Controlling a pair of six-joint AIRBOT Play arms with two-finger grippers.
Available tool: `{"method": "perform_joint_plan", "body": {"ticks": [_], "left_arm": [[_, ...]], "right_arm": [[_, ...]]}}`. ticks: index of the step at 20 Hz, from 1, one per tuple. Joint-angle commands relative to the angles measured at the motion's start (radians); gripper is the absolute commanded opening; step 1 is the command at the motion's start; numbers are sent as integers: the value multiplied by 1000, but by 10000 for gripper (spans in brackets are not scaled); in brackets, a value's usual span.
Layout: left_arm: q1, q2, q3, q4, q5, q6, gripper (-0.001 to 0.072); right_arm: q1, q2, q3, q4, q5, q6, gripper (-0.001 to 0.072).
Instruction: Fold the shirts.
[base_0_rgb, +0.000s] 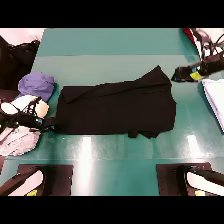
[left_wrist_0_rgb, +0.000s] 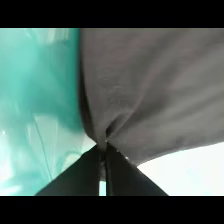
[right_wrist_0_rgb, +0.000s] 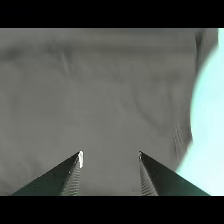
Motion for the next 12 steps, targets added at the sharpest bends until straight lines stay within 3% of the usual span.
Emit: {"method": "perform_joint_plan", "body": {"ticks": [1, 7, 12], "left_arm": [[0, 24, 87, -23, -60, 23, 25], [0, 45, 110, -119, -58, 61, 25], [0, 45, 110, -171, -51, 80, 25]], "right_arm": [[-98, 51, -189, 1, 59, 1, 410], [-209, 105, -558, 3, -31, 1, 410], [-208, 46, -660, 166, -93, -23, 412]]}}
